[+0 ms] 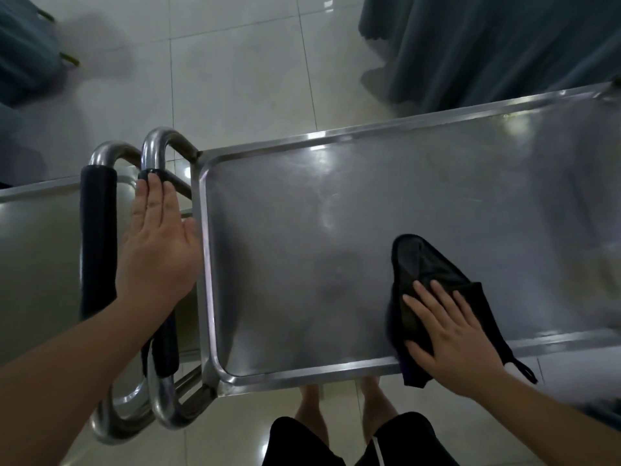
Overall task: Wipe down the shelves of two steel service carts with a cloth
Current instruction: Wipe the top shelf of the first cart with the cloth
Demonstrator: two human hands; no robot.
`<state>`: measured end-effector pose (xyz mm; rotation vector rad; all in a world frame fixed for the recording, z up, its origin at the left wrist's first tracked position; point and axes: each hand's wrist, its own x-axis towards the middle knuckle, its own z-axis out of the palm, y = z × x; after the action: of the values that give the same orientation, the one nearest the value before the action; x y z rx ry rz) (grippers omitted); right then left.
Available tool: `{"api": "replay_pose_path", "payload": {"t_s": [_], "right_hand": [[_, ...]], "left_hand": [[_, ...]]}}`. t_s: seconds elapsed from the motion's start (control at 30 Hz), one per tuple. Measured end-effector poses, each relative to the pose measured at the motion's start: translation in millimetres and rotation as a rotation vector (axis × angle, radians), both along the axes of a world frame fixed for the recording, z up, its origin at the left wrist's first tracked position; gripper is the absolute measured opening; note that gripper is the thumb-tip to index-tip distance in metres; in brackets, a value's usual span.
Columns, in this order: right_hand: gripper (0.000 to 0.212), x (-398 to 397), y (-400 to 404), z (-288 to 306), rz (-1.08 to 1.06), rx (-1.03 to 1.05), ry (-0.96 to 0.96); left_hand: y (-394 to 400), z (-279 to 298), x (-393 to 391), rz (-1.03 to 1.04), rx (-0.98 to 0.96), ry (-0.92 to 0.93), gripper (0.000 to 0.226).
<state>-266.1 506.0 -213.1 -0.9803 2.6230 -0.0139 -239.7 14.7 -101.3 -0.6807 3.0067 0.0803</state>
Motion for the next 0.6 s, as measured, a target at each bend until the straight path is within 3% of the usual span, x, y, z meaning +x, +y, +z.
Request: {"api": "replay_pose_path", "payload": {"t_s": [0.17,0.43,0.6], "right_hand": [[0.079,-88.9,-45.1,-1.5,0.110,-0.120,0.100],[0.096,-288.3,-141.2,-1.0,-0.187,-0.122,0.032],[0.089,-296.1,-140.0,-7.9,-0.235,-0.138,0.065]], "left_hand": [[-3.3,-3.3,2.5,-0.001,-0.022,0.015,0.070],[-3.8,-2.8,2.5,0.009,-0.025,0.011,0.069],[-1.1,3.2,-0.6,0.040,0.027,0.024,0.068]]}}
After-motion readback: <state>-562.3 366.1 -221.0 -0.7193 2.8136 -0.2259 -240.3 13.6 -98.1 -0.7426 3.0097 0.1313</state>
